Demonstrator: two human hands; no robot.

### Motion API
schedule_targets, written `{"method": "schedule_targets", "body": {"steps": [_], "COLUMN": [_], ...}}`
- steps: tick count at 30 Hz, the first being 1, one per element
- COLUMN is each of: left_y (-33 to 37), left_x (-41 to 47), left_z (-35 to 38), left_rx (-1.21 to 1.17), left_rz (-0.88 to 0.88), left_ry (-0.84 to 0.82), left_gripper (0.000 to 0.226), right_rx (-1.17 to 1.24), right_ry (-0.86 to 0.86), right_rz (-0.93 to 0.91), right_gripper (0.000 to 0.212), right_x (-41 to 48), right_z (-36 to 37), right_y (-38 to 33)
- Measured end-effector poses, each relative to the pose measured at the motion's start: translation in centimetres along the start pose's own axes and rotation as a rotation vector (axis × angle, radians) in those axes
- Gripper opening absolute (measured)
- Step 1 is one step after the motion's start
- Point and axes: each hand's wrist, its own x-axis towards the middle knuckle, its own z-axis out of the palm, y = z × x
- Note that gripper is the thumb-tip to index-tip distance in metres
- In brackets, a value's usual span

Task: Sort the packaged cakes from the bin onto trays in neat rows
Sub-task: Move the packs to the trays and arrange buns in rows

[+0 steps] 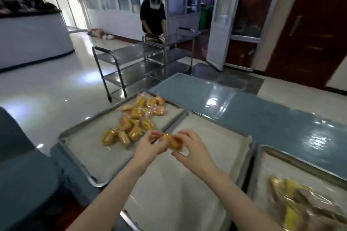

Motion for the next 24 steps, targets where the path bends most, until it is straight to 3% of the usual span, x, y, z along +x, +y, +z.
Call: {"method": "schedule_targets", "body": {"steps": [4, 10, 16, 24], "left_y": [-1.5, -3.7, -5.9, -11.1], "left_x": [4.2, 9.5, 14.5, 19.9], "left_z": [-10.1, -20.1, -26.1, -31.3], "left_rx": [0.031, 0.101, 0.197, 0.8], "left_rz": [0.043, 0.041, -0.076, 0.105], "left_ry": [0.047, -0.153, -0.238, -0.231], "left_gripper": [0.061, 0.044, 0.056, 0.046], "right_rx": [0.051, 0.114, 0.015, -0.221], "right_ry": [-0.072, -0.203, -0.223, -0.261], "right_rz": [0.104, 0.243, 0.252, 0.133], "right_gripper": [0.057, 0.072, 0.071, 0.069], "right_x": [5.4, 10.5, 14.2, 16.1], "right_z": [7.4, 16.1, 23.8, 33.6], "right_y": [-3.5, -6.7, -6.9, -7.2]}}
